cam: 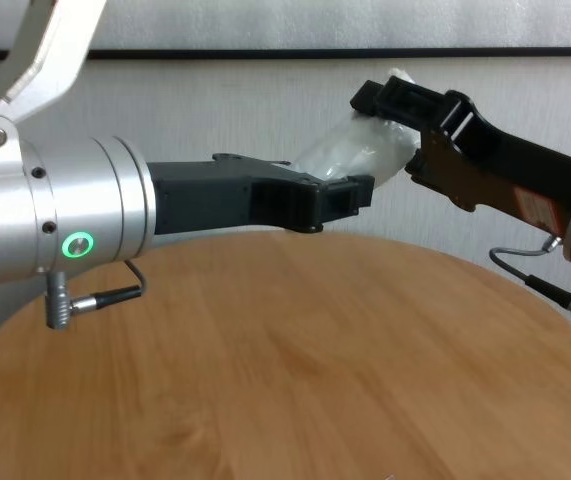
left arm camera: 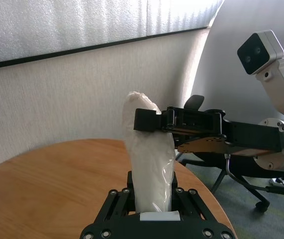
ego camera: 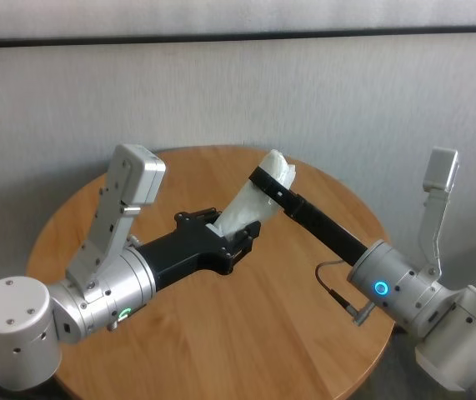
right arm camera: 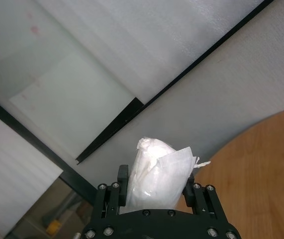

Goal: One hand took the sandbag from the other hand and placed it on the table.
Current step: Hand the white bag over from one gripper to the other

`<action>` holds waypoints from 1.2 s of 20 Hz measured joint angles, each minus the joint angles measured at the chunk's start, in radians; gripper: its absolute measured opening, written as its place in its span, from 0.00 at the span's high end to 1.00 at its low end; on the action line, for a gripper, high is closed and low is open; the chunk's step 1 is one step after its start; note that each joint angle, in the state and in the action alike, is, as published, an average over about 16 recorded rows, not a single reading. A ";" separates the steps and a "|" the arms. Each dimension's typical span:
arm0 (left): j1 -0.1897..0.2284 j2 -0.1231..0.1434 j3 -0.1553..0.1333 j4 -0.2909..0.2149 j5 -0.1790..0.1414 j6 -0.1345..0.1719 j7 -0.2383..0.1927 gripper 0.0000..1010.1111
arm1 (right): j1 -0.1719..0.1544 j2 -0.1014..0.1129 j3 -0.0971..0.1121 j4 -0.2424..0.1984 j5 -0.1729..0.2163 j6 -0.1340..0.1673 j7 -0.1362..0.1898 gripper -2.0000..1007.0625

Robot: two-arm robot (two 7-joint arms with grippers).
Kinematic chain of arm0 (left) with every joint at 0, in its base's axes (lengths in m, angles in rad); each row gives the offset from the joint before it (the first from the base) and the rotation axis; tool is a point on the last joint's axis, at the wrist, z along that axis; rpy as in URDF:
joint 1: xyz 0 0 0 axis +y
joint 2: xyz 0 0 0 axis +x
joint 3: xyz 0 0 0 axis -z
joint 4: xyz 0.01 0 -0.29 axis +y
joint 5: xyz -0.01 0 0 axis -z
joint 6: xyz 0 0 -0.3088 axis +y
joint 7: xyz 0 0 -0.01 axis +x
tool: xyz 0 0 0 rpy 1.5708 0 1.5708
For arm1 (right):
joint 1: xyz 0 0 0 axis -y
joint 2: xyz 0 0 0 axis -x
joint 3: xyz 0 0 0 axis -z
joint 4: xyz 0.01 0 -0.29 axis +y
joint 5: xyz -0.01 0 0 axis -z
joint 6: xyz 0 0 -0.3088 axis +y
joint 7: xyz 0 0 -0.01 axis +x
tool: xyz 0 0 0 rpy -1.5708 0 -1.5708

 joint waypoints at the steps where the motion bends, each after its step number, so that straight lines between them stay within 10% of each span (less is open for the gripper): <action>1: 0.000 0.000 0.000 0.000 0.000 0.000 0.000 0.62 | 0.000 0.001 -0.001 0.000 0.002 -0.001 -0.001 0.38; 24: 0.000 0.000 0.000 0.000 0.000 -0.001 0.000 0.07 | 0.002 0.021 -0.030 -0.003 0.072 -0.048 -0.036 0.38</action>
